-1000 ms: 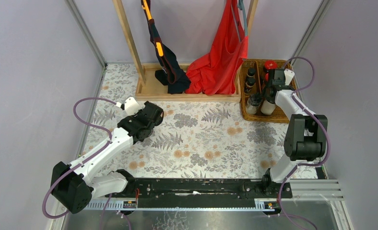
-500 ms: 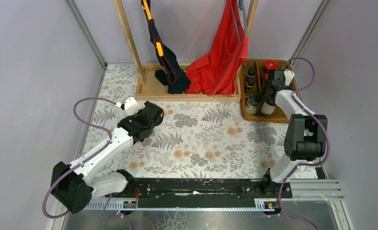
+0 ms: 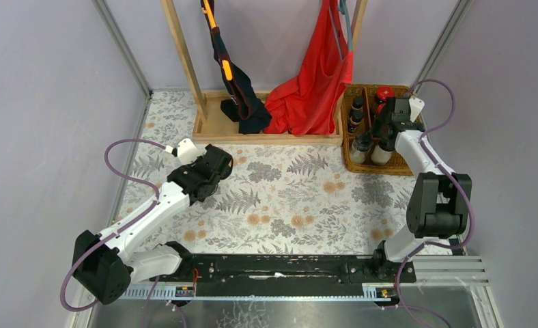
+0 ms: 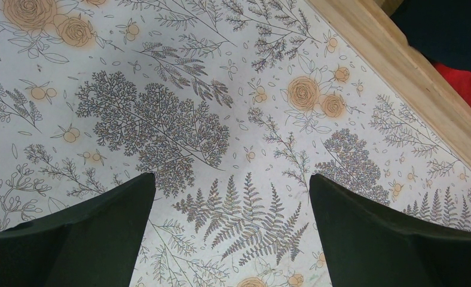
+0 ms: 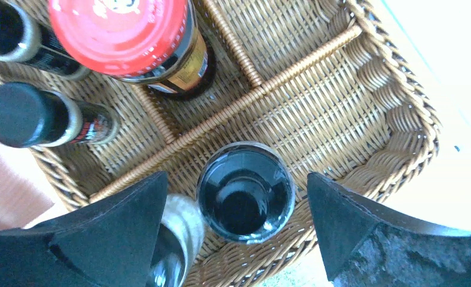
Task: Organize the condiment bottles
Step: Place the bottle in the storage box.
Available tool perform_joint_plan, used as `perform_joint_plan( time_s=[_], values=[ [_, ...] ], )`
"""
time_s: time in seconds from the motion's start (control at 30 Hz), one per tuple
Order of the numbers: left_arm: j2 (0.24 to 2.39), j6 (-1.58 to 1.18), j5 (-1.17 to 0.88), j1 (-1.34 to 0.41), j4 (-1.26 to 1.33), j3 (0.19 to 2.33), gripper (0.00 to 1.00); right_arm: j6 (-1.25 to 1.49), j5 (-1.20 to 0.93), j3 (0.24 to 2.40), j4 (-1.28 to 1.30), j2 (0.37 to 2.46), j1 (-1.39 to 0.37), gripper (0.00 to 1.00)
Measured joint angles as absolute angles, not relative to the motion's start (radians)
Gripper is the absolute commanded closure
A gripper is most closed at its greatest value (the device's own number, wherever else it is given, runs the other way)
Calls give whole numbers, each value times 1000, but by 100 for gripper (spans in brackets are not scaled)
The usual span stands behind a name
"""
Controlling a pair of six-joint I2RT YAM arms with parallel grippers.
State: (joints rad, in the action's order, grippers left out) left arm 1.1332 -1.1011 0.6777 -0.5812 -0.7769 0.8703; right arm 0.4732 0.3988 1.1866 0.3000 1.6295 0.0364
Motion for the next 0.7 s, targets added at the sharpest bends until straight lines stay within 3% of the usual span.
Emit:
perform_joint_plan(
  time_s=[0.4, 0.7],
  values=[
    [1136, -1101, 678, -581, -777, 870, 0, 480, 402, 1184, 299, 1408, -22, 1],
    [1143, -1107, 688, -582, -771, 866, 0, 455, 404, 1004, 181, 1223, -333, 0]
  ],
)
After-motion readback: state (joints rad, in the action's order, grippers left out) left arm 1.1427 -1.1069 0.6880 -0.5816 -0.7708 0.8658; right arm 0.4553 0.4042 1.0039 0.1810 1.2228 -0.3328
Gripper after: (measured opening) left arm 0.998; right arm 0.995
